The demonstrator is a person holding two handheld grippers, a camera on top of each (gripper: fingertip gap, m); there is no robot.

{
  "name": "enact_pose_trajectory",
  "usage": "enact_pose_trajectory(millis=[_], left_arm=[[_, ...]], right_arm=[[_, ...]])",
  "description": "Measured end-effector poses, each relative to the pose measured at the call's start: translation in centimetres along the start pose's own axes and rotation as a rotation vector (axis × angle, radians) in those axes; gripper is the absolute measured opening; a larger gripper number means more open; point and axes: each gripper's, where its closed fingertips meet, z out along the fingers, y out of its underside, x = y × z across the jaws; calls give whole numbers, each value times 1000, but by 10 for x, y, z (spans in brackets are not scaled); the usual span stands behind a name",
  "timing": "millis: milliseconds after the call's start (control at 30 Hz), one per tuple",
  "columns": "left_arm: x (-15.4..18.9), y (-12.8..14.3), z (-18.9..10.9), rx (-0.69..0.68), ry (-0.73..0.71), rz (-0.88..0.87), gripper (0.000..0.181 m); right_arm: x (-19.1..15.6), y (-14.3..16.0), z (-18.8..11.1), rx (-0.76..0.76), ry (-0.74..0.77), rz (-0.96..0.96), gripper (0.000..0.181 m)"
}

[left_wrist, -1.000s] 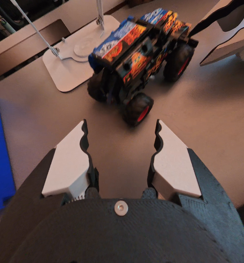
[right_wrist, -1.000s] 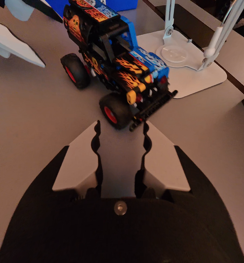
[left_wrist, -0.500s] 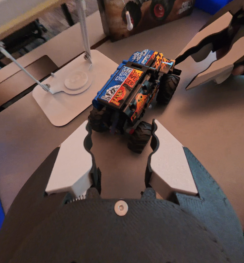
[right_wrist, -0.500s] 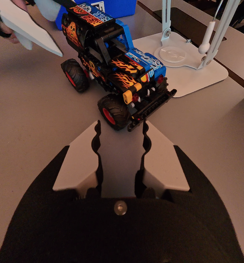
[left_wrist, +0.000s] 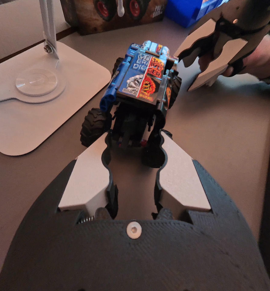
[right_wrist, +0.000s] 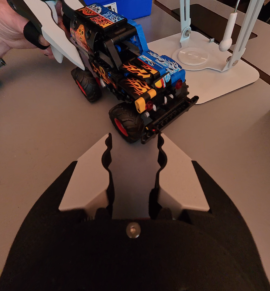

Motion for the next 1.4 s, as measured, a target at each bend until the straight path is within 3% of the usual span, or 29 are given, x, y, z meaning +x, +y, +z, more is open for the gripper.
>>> enact_pose_trajectory(millis=[200,233,533,1167,1400], left_arm=[[-2,-3,3,60,33,-7,49],[-6,-3,3,58,11,-5,39],[-7,-6,0,71,-36,26,35],[-12,-20,-67,43,-257,76,35],[-15,5,-74,-2,-230,16,36]], right_arm=[[2,0,-2,5,-3,19,57],[2,0,-2,8,-7,23,57],[3,1,-4,7,-4,25,54],[4,2,-5,3,-7,26,51],[2,3,-4,-7,-14,18,51]])
